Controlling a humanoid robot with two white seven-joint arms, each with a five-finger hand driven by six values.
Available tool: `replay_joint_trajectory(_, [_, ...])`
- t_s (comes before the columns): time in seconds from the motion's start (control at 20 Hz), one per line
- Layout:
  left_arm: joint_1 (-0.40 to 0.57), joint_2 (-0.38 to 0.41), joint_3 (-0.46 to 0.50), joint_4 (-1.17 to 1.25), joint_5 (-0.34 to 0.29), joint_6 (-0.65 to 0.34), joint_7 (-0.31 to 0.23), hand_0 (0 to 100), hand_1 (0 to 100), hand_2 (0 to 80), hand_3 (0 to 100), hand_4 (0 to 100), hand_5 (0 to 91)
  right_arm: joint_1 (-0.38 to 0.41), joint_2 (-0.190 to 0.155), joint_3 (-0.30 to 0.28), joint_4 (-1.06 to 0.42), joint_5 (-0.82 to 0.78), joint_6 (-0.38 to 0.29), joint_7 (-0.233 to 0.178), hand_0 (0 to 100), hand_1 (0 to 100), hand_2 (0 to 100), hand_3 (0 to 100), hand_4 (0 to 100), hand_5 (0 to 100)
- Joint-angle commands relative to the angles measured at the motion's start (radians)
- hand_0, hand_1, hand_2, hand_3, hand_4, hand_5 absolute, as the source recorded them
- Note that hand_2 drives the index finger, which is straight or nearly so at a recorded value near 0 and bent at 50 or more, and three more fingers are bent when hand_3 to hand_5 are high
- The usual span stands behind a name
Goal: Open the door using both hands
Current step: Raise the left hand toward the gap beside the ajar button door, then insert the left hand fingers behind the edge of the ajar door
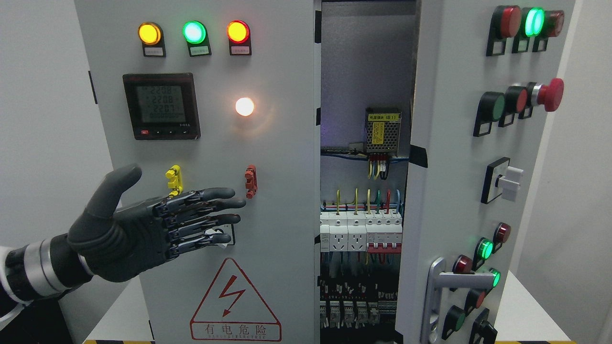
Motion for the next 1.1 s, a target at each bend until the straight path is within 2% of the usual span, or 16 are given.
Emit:
replay_joint_trajectory(0.0, [-0.081,-0.284,-0.148,0.154,0.01,0.013,0.001,0,0,0.0,0,4,0.0,0.0,0.0,0.0,0.0,0.0,-0.001,0.0,0,0,0,0,0,0])
replay_joint_trajectory(0.15, [-0.08,-0.388,-0.145,0.223,0.004,0.044,0.005,0,0,0.0,0,4,0.0,0.0,0.0,0.0,0.0,0.0,0.001,0.0,0,0,0,0,0,0])
replay_joint_trajectory(0.35, [-0.098,-0.498,-0.142,0.275,0.004,0.046,0.05,0,0,0.0,0,4,0.0,0.0,0.0,0.0,0.0,0.0,-0.001,0.0,0,0,0,0,0,0])
replay_joint_trajectory(0.6, [-0.142,-0.593,-0.129,0.291,0.004,0.044,0.054,0,0,0.0,0,4,0.0,0.0,0.0,0.0,0.0,0.0,0.001,0.0,0,0,0,0,0,0])
replay_joint_trajectory(0.75, [-0.153,-0.677,-0.1,0.343,0.002,0.046,0.054,0,0,0.0,0,4,0.0,0.0,0.0,0.0,0.0,0.0,-0.001,0.0,0,0,0,0,0,0])
replay_joint_trajectory(0.8, [-0.162,-0.703,-0.093,0.366,-0.006,0.046,0.054,0,0,0.0,0,4,0.0,0.0,0.0,0.0,0.0,0.0,-0.001,0.0,0,0,0,0,0,0])
replay_joint_trajectory(0.95, [-0.167,-0.787,-0.028,0.409,-0.111,0.056,0.053,0,0,0.0,0,4,0.0,0.0,0.0,0.0,0.0,0.0,-0.001,0.0,0,0,0,0,0,0])
replay_joint_trajectory(1.05, [-0.164,-0.835,0.01,0.429,-0.145,0.092,0.053,0,0,0.0,0,4,0.0,0.0,0.0,0.0,0.0,0.0,0.001,0.0,0,0,0,0,0,0])
